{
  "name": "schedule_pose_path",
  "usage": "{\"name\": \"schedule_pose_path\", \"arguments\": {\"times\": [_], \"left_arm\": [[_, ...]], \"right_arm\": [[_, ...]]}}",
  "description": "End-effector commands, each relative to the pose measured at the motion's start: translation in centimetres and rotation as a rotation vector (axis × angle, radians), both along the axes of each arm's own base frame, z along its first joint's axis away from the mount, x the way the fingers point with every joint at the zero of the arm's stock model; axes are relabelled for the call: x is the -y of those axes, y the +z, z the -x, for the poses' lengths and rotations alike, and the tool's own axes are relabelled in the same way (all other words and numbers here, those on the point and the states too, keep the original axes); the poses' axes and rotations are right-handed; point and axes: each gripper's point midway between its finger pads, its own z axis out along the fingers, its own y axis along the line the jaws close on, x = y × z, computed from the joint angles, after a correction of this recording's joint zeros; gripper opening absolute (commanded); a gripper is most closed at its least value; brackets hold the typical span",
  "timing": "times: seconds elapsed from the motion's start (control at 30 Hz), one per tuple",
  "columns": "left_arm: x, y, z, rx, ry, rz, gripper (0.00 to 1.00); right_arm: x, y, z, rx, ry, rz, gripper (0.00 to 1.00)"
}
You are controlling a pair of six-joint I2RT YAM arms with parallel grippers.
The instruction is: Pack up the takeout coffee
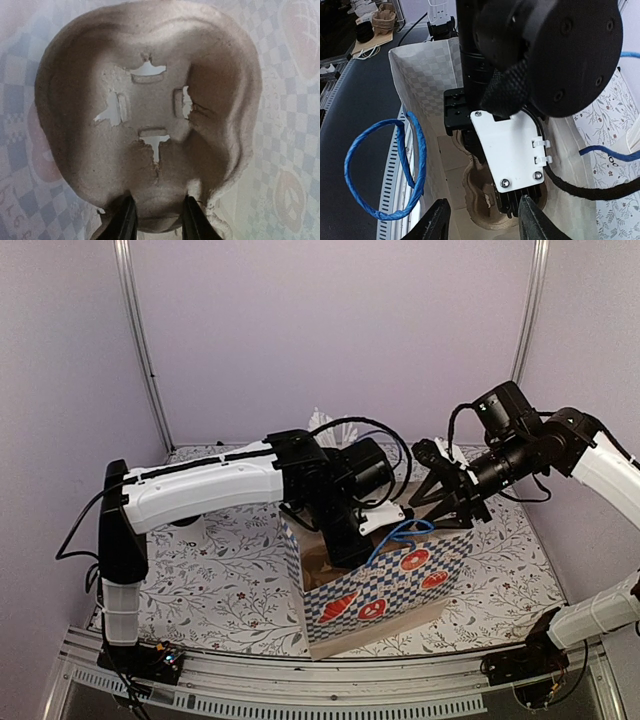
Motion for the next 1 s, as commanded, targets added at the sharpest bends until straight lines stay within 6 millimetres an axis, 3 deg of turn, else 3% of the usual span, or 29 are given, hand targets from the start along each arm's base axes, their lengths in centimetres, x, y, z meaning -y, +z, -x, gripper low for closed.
{"name": "schedule_pose_path", "arguments": {"times": [0.0,0.13,0.3,0.43,0.7,0.97], "left_arm": [[-0.2,-1.5,-0.4,-0.029,0.022,-0.025,0.25],[-0.1,-2.6,-0.5,-0.04,0.029,-0.047,0.26],[0.1,-3.9,-0.6,-0.054,0.037,-0.073,0.26],[0.3,-5.3,-0.3,-0.082,0.041,-0.093,0.26],[0.3,-7.6,0.3,-0.127,0.056,-0.128,0.27],[0.5,-9.5,0.6,-0.148,0.061,-0.148,0.3]], "right_arm": [[0.5,2.7,0.5,0.072,0.0,-0.027,0.52],[2.3,3.9,-1.6,0.187,-0.116,-0.047,0.55],[4.3,5.2,-3.3,0.197,-0.195,-0.122,0.57],[5.3,4.4,-5.4,0.206,-0.276,-0.146,0.57],[9.3,2.9,-10.0,0.179,-0.475,-0.2,0.59],[9.3,-0.5,-11.7,0.116,-0.531,-0.223,0.6]]}}
